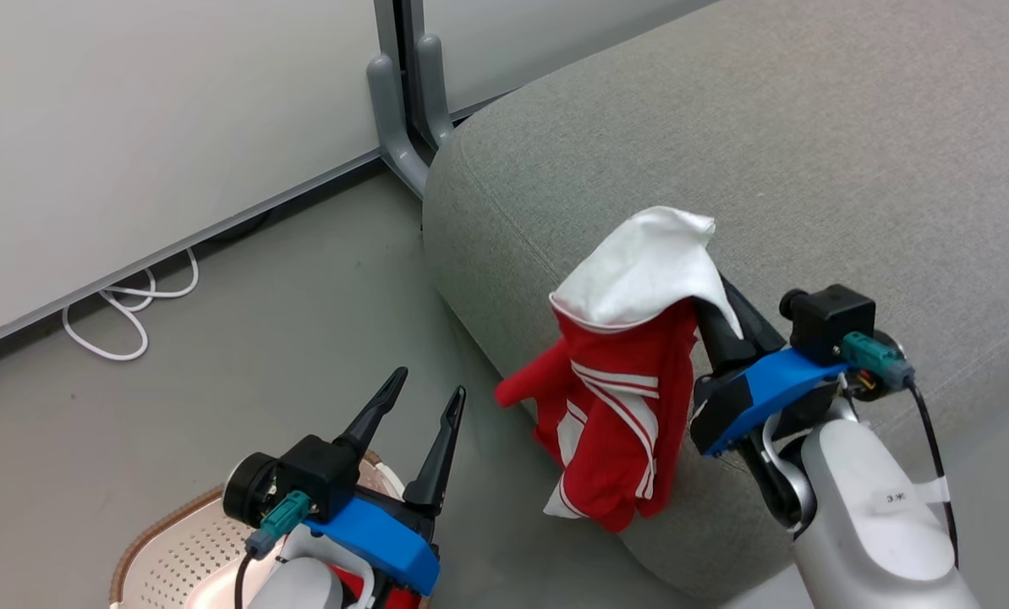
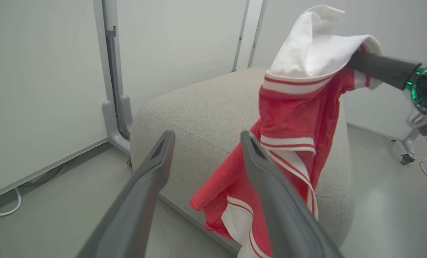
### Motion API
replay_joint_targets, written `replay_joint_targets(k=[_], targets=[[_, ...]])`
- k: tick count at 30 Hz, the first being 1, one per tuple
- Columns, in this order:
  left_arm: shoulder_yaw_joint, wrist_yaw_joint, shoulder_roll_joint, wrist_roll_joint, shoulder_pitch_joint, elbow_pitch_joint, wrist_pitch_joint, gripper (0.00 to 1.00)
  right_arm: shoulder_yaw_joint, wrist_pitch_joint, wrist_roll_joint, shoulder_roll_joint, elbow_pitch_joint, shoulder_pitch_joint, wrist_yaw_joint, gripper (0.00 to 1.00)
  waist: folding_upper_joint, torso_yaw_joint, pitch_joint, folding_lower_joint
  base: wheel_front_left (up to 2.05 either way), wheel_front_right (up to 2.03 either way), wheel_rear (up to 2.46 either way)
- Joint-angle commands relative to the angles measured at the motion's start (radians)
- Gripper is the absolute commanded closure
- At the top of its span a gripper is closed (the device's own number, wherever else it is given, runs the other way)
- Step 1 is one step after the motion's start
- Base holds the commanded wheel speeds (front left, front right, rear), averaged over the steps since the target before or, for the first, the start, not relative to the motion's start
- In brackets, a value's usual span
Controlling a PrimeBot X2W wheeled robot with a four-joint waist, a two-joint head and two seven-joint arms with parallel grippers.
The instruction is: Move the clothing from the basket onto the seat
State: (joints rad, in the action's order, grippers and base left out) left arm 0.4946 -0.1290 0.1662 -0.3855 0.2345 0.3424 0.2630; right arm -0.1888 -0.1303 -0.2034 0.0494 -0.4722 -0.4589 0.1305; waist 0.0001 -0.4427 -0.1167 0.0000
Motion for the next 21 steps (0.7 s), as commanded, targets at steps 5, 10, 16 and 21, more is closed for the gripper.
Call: replay_joint_targets(k=[5, 10, 16, 21], targets=[[-0.004, -0.002, 0.018, 0.011, 0.037, -0.002, 0.003, 0.0, 0.072, 0.044, 0.074, 0.002, 0.008, -0.118, 0.0, 1.0, -0.0001, 0.009, -0.041, 0.0, 0.0, 0.0, 0.0], [0.011, -0.002, 0.035, 0.022, 0.069, -0.015, 0.003, 0.0, 0.167, 0.101, 0.143, 0.03, 0.007, -0.261, 0.0, 1.0, -0.0001, 0.023, -0.097, 0.0, 0.0, 0.0, 0.0], [0.039, -0.002, 0.067, 0.031, 0.136, -0.037, 0.003, 0.0, 0.31, 0.155, 0.144, 0.107, -0.028, -0.445, 0.0, 1.0, -0.0001, 0.057, -0.198, 0.0, 0.0, 0.0, 0.0], [0.062, -0.002, 0.098, 0.039, 0.199, -0.062, 0.003, 0.0, 0.419, 0.17, 0.166, 0.193, -0.054, -0.567, 0.0, 1.0, -0.0001, 0.094, -0.295, 0.0, 0.0, 0.0, 0.0]])
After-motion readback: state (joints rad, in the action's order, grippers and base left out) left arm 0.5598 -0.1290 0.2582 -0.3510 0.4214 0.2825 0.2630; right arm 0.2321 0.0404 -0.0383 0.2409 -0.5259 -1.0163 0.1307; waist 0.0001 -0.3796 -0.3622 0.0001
